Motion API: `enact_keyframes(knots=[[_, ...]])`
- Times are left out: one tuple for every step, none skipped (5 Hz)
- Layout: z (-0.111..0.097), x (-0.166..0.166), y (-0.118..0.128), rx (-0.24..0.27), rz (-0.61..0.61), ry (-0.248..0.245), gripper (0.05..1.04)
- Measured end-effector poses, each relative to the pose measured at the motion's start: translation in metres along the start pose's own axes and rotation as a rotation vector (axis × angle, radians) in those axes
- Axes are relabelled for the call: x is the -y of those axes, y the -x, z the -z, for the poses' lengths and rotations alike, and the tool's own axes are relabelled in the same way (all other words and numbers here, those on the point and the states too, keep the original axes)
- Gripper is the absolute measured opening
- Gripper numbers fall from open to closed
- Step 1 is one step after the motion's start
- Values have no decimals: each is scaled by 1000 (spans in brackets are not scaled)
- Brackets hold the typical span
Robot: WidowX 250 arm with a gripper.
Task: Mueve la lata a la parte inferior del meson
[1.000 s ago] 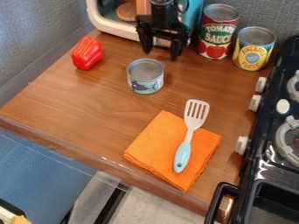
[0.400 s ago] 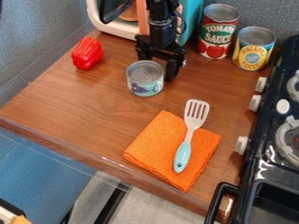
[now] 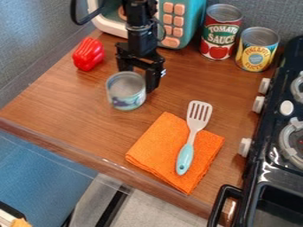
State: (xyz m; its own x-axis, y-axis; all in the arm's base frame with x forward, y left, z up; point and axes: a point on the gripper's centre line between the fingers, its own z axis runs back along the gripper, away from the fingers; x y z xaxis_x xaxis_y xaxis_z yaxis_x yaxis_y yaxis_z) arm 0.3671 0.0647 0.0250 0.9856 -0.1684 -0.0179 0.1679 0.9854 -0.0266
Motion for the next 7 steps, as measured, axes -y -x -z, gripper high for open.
enact_keyframes(knots=[[-2,-8,19,-29,25,-22,1001],[-4,-16,42,-45,36,-43,1001],[-9,-20,62,-31,34,-65,1001],[-10,-21,73,-31,37,-62,1001],[-18,-23,73,5,28,-55,1001],[-29,-22,72,31,16,-24,1000],[-59,-30,72,103,-7,-6,1001]])
